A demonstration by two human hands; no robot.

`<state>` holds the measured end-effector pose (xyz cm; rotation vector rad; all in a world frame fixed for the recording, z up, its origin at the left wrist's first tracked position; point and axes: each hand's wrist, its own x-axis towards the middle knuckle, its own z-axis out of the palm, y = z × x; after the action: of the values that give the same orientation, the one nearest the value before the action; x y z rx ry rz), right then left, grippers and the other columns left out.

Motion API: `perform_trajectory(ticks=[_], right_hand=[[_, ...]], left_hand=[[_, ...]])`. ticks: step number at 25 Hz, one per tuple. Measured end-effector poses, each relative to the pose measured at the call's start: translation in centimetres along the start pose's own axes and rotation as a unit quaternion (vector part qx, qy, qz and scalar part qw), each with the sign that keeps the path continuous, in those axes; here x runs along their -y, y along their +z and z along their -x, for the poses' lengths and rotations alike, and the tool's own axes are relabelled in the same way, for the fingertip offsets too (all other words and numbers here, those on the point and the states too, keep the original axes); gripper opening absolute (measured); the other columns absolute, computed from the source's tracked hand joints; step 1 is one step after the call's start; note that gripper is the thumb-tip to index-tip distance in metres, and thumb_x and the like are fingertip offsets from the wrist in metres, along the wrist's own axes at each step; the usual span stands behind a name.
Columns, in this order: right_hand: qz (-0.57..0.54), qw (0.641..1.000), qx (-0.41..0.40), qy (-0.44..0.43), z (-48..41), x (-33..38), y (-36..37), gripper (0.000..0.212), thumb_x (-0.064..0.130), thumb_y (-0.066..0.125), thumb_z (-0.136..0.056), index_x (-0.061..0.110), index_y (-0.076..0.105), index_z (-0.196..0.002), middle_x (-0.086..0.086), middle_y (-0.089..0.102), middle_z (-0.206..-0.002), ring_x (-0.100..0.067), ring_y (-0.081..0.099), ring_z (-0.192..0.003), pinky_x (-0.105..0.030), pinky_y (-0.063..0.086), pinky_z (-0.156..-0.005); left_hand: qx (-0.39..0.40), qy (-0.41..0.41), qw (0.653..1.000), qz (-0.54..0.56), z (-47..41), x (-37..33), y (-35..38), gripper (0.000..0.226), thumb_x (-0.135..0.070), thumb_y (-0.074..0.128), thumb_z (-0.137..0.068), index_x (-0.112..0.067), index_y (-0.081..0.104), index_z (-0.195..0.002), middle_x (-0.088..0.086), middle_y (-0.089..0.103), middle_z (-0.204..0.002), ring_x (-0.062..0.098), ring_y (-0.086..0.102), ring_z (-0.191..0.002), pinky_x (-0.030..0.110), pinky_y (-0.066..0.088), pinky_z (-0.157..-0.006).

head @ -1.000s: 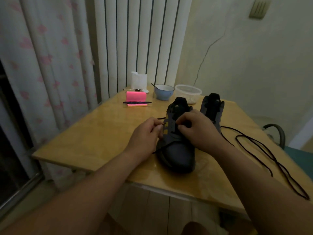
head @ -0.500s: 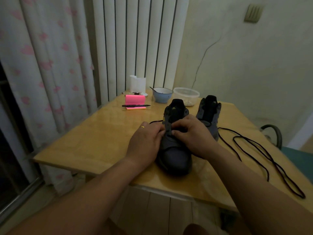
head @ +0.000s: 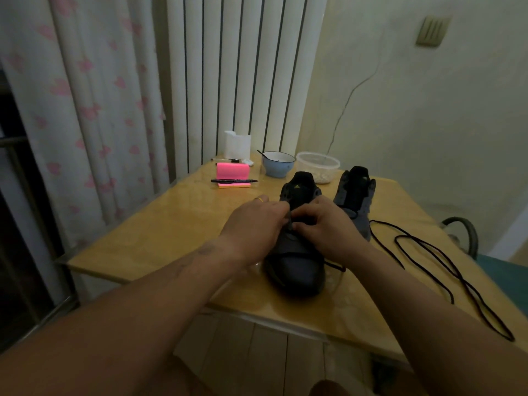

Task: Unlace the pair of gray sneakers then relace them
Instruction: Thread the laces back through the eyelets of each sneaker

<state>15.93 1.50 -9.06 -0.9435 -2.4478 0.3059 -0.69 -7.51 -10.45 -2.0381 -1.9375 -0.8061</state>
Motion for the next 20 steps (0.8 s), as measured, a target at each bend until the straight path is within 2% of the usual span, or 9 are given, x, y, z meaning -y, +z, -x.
perform_trajectory(ticks=[3, 5, 7, 9, 12, 15, 17, 20], right_hand=[[0.007, 1.0, 0.01, -0.001, -0.2, 0.4, -0.3, 0.019, 0.032, 0.07, -0.098, 0.024, 0.076, -0.114, 0.007, 0.049, -0.103, -0.008, 0.051, -0.093, -0.029, 0.048, -0.082], [0.016, 1.0, 0.02, 0.007, -0.4, 0.7, -0.4, 0.014, 0.033, 0.069, -0.098, 0.026, 0.075, -0.109, 0.006, 0.049, -0.106, -0.01, 0.051, -0.095, -0.031, 0.05, -0.084], [0.004, 0.999, 0.023, 0.021, -0.4, 0.9, -0.6, 0.006, 0.033, 0.067, -0.099, 0.031, 0.071, -0.103, 0.004, 0.05, -0.109, -0.013, 0.053, -0.098, -0.032, 0.05, -0.084], [-0.022, 0.999, 0.025, 0.029, -0.4, 1.0, -1.0, 0.005, 0.031, 0.066, -0.1, 0.034, 0.07, -0.101, 0.007, 0.051, -0.105, -0.012, 0.053, -0.095, -0.028, 0.047, -0.079], [-0.044, 0.998, 0.02, 0.034, -0.2, 1.5, -1.0, 0.009, 0.024, 0.066, -0.101, 0.024, 0.074, -0.105, 0.018, 0.051, -0.093, -0.002, 0.052, -0.085, -0.022, 0.047, -0.076], [-0.12, 0.989, -0.011, 0.09, 0.0, 1.8, -1.5, 0.01, 0.022, 0.065, -0.102, 0.018, 0.074, -0.103, 0.013, 0.062, -0.096, -0.005, 0.059, -0.09, -0.028, 0.055, -0.079], [-0.24, 0.956, -0.031, 0.165, -0.1, 1.3, -2.5, 0.01, 0.02, 0.062, -0.103, 0.017, 0.071, -0.104, -0.001, 0.067, -0.104, -0.016, 0.064, -0.096, -0.034, 0.058, -0.078], [-0.37, 0.894, -0.082, 0.238, 0.3, 0.8, -3.9, 0.015, 0.017, 0.055, -0.106, 0.012, 0.069, -0.108, -0.009, 0.073, -0.109, -0.023, 0.067, -0.099, -0.038, 0.051, -0.081]], left_hand=[[-0.001, -0.119, 0.973, 0.197, 0.5, 0.4, 1.1, 0.005, -0.033, 0.059, -0.106, -0.028, 0.058, -0.105, -0.005, 0.064, -0.094, 0.019, 0.063, -0.092, 0.038, 0.053, -0.07], [-0.002, -0.169, 0.946, 0.276, 1.1, 0.5, 1.5, 0.023, -0.042, 0.062, -0.103, -0.03, 0.058, -0.123, -0.007, 0.066, -0.106, 0.014, 0.064, -0.103, 0.04, 0.058, -0.084], [-0.012, -0.181, 0.952, 0.247, 2.3, 0.3, 1.8, 0.047, -0.056, 0.064, -0.097, -0.035, 0.051, -0.137, -0.013, 0.061, -0.119, 0.009, 0.05, -0.117, 0.04, 0.044, -0.104], [-0.018, -0.192, 0.955, 0.225, 3.3, 0.0, 2.3, 0.065, -0.064, 0.067, -0.091, -0.036, 0.044, -0.145, -0.016, 0.054, -0.125, 0.009, 0.04, -0.121, 0.04, 0.031, -0.111], [-0.054, -0.208, 0.95, 0.229, 3.6, 0.6, 3.1, 0.08, -0.072, 0.071, -0.082, -0.036, 0.041, -0.147, -0.013, 0.055, -0.13, 0.013, 0.045, -0.126, 0.047, 0.031, -0.116], [-0.065, -0.22, 0.949, 0.218, 3.4, 0.9, 3.2, 0.083, -0.073, 0.072, -0.079, -0.035, 0.042, -0.147, -0.013, 0.054, -0.125, 0.014, 0.048, -0.124, 0.05, 0.035, -0.115], [-0.063, -0.229, 0.947, 0.214, 3.3, 0.8, 3.3, 0.08, -0.07, 0.071, -0.081, -0.033, 0.043, -0.146, -0.013, 0.054, -0.124, 0.015, 0.048, -0.123, 0.05, 0.036, -0.114], [-0.033, -0.242, 0.946, 0.213, 3.2, 0.7, 3.2, 0.077, -0.069, 0.07, -0.083, -0.033, 0.045, -0.146, -0.014, 0.056, -0.122, 0.015, 0.05, -0.123, 0.047, 0.035, -0.112]])
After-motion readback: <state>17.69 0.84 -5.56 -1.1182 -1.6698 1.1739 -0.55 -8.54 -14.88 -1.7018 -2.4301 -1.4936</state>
